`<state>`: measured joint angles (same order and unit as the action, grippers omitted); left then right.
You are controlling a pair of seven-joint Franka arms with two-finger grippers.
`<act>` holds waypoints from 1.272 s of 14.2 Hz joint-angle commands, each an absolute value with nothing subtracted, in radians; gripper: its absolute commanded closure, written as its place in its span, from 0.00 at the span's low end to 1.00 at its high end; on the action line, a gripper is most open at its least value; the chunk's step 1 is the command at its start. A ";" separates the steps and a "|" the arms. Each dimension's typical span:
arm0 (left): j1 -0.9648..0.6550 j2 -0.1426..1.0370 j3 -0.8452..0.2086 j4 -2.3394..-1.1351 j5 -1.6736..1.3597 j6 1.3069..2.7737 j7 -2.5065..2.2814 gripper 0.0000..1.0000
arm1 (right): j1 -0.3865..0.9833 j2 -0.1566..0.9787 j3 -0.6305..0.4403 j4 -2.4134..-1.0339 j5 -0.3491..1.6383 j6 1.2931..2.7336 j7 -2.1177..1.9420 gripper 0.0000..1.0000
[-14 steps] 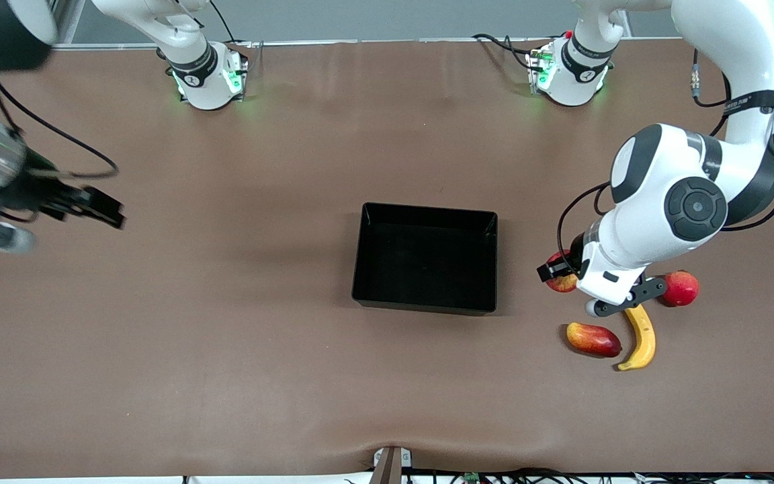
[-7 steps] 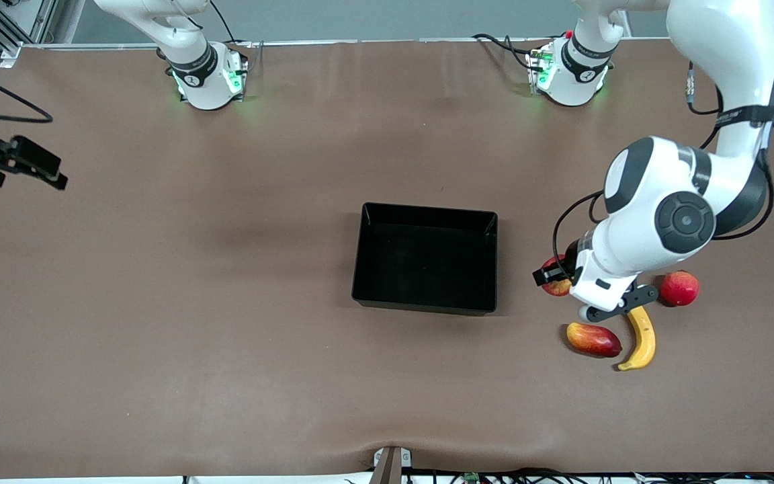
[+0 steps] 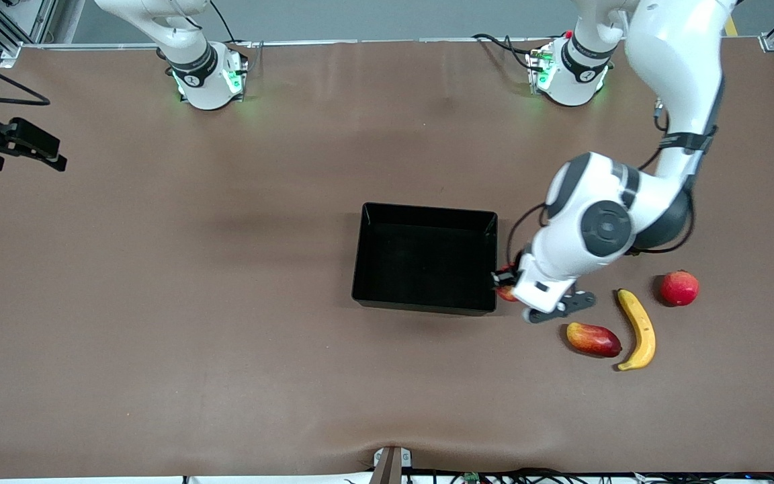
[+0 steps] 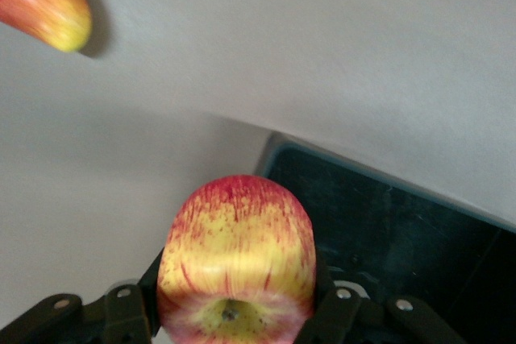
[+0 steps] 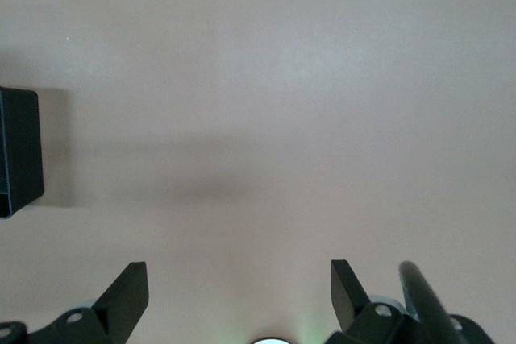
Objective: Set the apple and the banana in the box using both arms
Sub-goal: 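Carry the apple over the black tray with the left gripper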
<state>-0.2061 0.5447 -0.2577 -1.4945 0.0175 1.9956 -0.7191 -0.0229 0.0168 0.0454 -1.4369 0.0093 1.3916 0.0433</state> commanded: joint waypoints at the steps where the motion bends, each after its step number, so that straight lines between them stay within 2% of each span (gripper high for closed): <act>1: -0.262 0.564 -0.253 -1.489 0.000 1.993 -0.752 1.00 | -0.037 -0.113 0.063 -1.595 0.003 1.424 -0.039 0.00; 5: -0.334 0.682 -0.253 -1.482 -0.064 2.031 -0.815 1.00 | -0.048 -0.086 0.061 -1.536 0.002 1.440 -0.117 0.00; 11: -0.388 0.742 -0.250 -1.543 -0.083 2.040 -0.831 1.00 | -0.046 -0.084 0.061 -1.531 -0.009 1.437 -0.117 0.00; 12: -0.393 0.745 -0.250 -1.552 -0.080 2.040 -0.828 0.81 | -0.045 -0.084 0.061 -1.531 -0.009 1.436 -0.115 0.00; 13: -0.391 0.753 -0.250 -1.551 -0.080 2.040 -0.828 0.26 | -0.046 -0.084 0.061 -1.531 -0.009 1.436 -0.117 0.00; 14: -0.393 0.762 -0.247 -1.546 -0.075 2.042 -0.827 0.00 | -0.046 -0.083 0.061 -1.532 -0.009 1.434 -0.115 0.00; 18: -0.362 0.706 -0.239 -1.513 -0.072 2.034 -0.816 0.00 | -0.044 -0.083 0.061 -1.532 -0.009 1.436 -0.115 0.00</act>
